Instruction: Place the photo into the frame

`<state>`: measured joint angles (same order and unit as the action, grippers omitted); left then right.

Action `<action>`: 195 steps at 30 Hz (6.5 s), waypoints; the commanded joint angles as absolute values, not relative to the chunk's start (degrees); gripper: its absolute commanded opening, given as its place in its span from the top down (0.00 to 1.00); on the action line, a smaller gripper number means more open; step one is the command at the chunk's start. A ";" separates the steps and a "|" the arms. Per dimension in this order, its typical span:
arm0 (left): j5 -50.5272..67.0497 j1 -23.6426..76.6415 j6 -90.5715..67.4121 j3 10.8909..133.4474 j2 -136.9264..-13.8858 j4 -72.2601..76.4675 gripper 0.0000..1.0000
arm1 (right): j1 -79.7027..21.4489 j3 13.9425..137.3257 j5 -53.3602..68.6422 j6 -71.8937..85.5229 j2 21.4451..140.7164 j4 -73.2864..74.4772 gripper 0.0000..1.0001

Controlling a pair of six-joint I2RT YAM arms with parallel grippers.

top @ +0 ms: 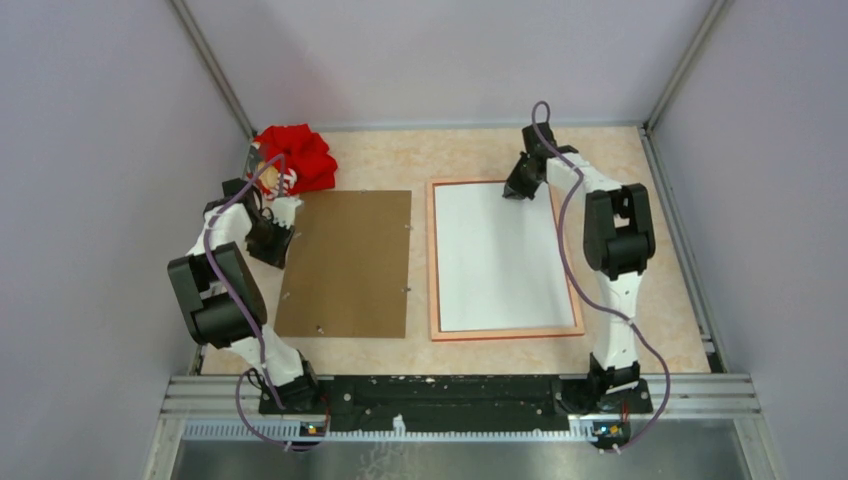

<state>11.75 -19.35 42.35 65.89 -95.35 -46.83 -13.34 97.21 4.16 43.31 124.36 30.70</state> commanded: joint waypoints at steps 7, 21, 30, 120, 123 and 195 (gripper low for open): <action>13.34 -19.43 43.42 67.48 -91.91 -48.22 0.68 | -13.03 96.22 0.26 44.38 125.39 29.94 0.92; 13.38 -19.51 43.25 68.29 -91.92 -48.80 0.66 | -14.59 98.79 2.81 44.12 118.26 29.11 0.73; 10.68 -19.86 44.63 69.14 -91.87 -48.52 0.63 | -29.78 93.59 2.32 45.72 109.90 26.22 0.49; 19.62 -17.23 43.41 56.16 -97.81 -39.27 0.86 | -50.09 94.58 36.20 91.21 128.49 -48.34 0.44; 19.75 -17.17 43.52 56.31 -97.28 -39.61 0.86 | -50.05 100.35 37.25 90.12 130.45 -44.01 0.44; 32.81 -2.45 22.45 83.69 -98.96 -45.64 0.59 | -7.83 38.51 63.84 68.78 74.95 -40.39 1.00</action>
<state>29.02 -5.93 25.80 84.23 -102.35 -47.20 -13.76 38.41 62.81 74.76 83.11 -46.22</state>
